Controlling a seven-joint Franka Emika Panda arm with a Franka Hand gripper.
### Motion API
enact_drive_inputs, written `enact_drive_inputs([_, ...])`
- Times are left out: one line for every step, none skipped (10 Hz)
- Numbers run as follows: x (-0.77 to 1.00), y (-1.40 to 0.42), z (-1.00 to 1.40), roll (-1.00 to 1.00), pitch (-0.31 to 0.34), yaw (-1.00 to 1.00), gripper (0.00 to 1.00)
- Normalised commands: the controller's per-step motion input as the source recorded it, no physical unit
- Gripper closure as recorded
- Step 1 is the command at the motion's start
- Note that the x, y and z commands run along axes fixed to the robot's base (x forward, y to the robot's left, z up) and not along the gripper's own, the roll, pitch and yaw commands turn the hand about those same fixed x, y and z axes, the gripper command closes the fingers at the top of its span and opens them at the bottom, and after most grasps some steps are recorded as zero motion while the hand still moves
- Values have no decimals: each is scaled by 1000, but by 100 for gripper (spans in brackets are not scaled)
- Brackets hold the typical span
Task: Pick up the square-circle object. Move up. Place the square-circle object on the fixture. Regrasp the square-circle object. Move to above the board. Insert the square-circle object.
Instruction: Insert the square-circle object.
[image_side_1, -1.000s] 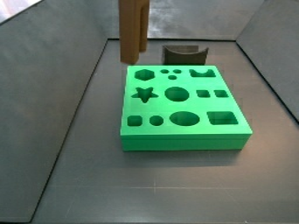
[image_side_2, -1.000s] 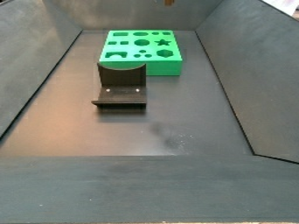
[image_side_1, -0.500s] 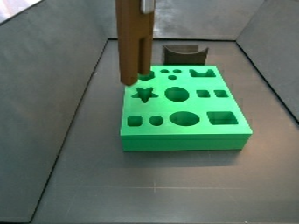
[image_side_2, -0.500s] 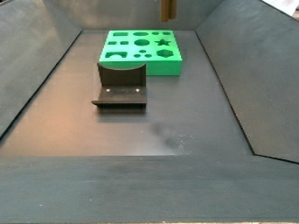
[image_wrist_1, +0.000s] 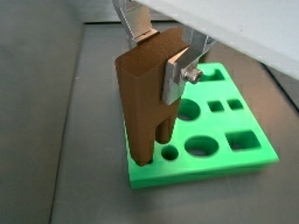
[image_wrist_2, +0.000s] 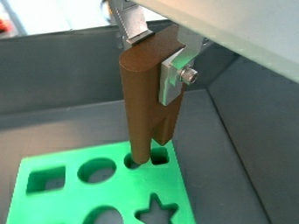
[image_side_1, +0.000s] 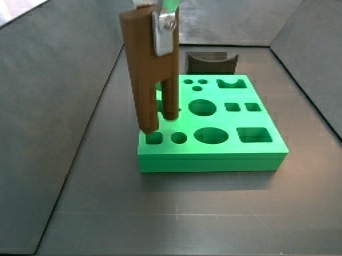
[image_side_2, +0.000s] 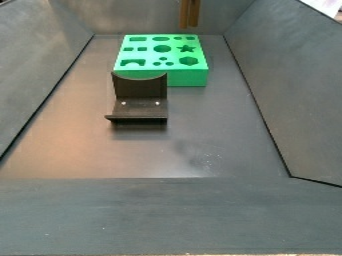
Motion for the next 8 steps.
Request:
enact_drive_inputs([14, -263, -114, 0, -10, -960, 100])
enact_drive_inputs([14, -186, -60, 0, 0, -989, 100])
enact_drive_inputs([0, -51, -69, 0, -3, -1000, 100])
enact_drive_inputs([0, 0, -94, 0, -20, -1000, 100])
enact_drive_inputs([286, 86, -140, 0, -11, -889, 100])
enact_drive_inputs([623, 286, -149, 0, 0, -591, 100])
enact_drive_inputs([694, 251, -143, 0, 80, -434, 100])
enact_drive_inputs([646, 120, -83, 14, 214, -294, 100])
